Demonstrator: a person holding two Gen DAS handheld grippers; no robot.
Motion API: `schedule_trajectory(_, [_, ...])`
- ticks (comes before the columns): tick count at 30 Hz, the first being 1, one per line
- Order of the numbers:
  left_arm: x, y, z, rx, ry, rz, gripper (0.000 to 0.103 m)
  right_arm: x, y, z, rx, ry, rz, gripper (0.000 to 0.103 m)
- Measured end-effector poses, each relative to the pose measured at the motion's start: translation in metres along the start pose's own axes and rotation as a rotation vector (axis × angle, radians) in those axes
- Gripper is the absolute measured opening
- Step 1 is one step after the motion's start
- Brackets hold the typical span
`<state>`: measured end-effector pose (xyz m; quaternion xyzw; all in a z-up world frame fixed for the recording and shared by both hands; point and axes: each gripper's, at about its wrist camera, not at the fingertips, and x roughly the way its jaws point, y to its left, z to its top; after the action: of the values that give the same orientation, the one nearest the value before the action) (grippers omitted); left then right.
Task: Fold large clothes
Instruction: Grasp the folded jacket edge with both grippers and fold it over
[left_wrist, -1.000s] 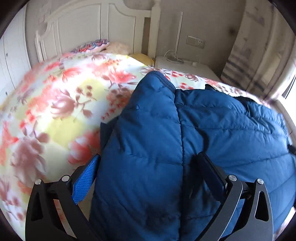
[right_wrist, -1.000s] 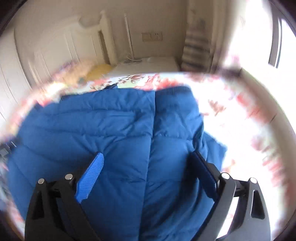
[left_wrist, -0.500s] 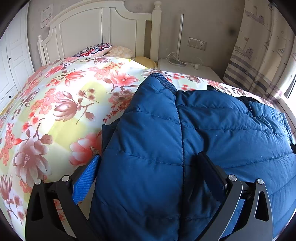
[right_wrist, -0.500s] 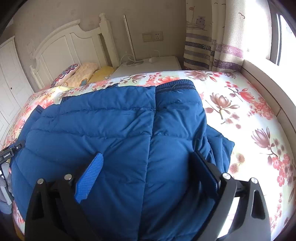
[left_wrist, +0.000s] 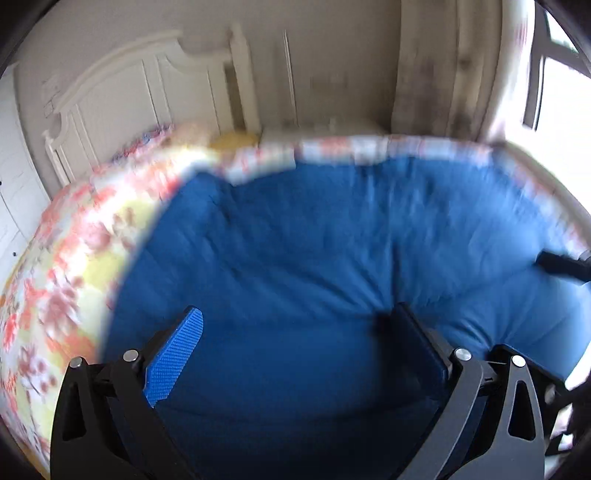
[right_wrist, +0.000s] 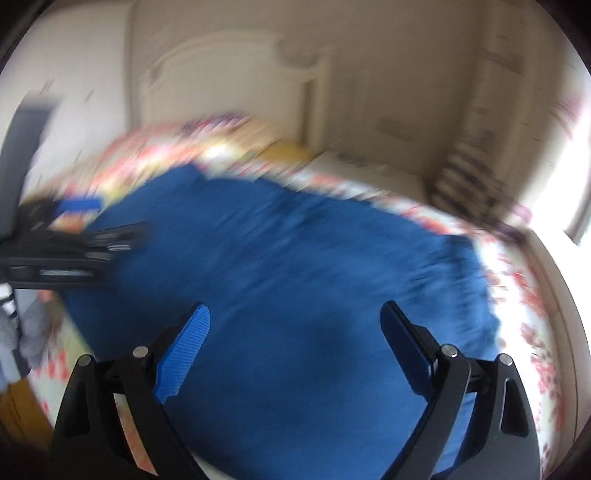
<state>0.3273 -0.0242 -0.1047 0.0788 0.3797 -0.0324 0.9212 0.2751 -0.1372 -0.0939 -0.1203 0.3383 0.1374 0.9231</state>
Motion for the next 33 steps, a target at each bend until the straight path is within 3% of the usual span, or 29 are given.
schedule_trajectory(1, [0.001,-0.002,-0.004,0.010,-0.035,0.011,0.099,0.011,0.011,-0.008,-0.030,0.017,-0.022,0.094])
schedule_trajectory(4, [0.000,0.001,-0.002,0.014,-0.012,-0.003,0.099,0.020,0.013,-0.018,-0.044,-0.001,-0.046,0.095])
schedule_trajectory(8, [-0.014,0.040,-0.003,-0.068,0.001,0.022,0.099,0.008,-0.004,-0.012,-0.052,0.016,-0.076,0.094])
schedule_trajectory(11, [-0.015,0.087,-0.017,-0.177,0.029,0.052,0.099,-0.009,-0.040,-0.020,0.049,0.018,-0.124,0.094])
schedule_trajectory(14, [-0.009,0.115,-0.032,-0.261,0.056,-0.020,0.099,-0.019,-0.079,-0.044,0.182,0.040,-0.145,0.100])
schedule_trajectory(17, [-0.003,0.117,-0.036,-0.288,0.059,-0.028,0.099,-0.012,-0.105,-0.064,0.309,0.044,-0.056,0.100])
schedule_trajectory(19, [-0.001,0.114,-0.035,-0.281,0.062,-0.005,0.099,-0.006,-0.103,-0.066,0.314,0.042,-0.058,0.101])
schedule_trajectory(23, [0.001,0.116,-0.036,-0.294,0.066,-0.029,0.099,-0.008,-0.109,-0.062,0.339,0.061,-0.029,0.098])
schedule_trajectory(26, [0.001,0.117,-0.036,-0.291,0.064,-0.029,0.099,-0.046,-0.117,-0.067,0.412,-0.020,-0.050,0.095])
schedule_trajectory(28, [0.001,0.116,-0.036,-0.291,0.063,-0.027,0.099,-0.069,-0.125,-0.078,0.474,-0.053,-0.007,0.095])
schedule_trajectory(33, [0.001,0.117,-0.035,-0.293,0.062,-0.031,0.099,-0.103,-0.124,-0.125,0.681,-0.031,0.134,0.095])
